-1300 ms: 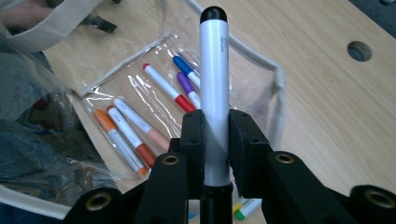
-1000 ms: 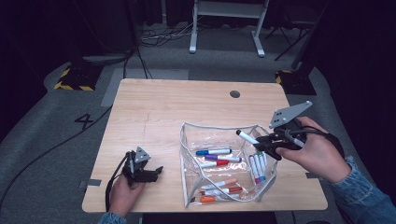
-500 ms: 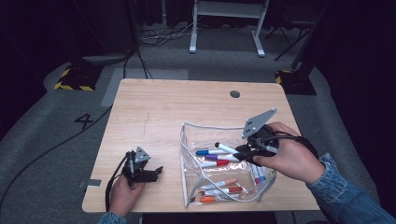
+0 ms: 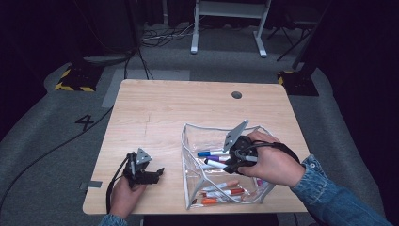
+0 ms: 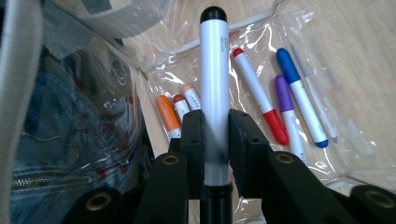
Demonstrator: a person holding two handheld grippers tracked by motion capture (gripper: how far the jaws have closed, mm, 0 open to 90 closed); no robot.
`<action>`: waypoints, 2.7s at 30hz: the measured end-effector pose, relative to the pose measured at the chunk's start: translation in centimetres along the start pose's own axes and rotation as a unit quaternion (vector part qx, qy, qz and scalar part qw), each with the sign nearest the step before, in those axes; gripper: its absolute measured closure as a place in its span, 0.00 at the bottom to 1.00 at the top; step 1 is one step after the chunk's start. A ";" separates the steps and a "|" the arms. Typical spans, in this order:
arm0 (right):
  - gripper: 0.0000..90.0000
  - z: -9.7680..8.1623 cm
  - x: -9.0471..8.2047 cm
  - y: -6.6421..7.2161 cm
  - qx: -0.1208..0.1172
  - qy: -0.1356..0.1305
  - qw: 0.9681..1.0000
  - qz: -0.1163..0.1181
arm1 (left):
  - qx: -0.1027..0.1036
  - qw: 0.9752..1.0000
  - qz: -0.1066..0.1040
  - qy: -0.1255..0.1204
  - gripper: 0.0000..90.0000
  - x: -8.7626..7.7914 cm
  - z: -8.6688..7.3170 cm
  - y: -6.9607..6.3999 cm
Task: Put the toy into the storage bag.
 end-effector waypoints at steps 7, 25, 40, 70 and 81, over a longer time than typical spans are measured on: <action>0.85 0.0 1.9 0.1 -0.006 0.042 0.999 0.014 | 0.000 1.000 0.000 0.000 0.20 0.0 0.0 0.0; 0.85 -0.3 7.2 -0.5 -0.010 0.127 0.991 0.032 | -0.002 1.000 0.000 0.000 0.20 0.0 0.0 0.0; 0.70 -1.1 8.4 -1.0 -0.004 0.127 0.991 0.028 | 0.001 1.000 0.001 0.000 0.20 0.0 0.0 0.0; 0.66 -7.8 -7.6 -7.6 0.154 -0.094 0.974 -0.138 | 0.001 1.000 0.001 0.000 0.20 0.0 0.0 0.0; 0.65 -12.9 -7.8 -10.9 0.238 -0.102 0.951 -0.169 | 0.000 1.000 0.001 0.000 0.20 0.0 0.0 0.0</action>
Point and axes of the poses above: each handheld gripper's, and its own axes: x roughly forward along the jaws, z roughly out of its top, y roughly to its left, the point moved 5 cm from there along x, roughly forward along the jaws, and after that the axes turned 3 degrees about -x, right-handed, at the moved point
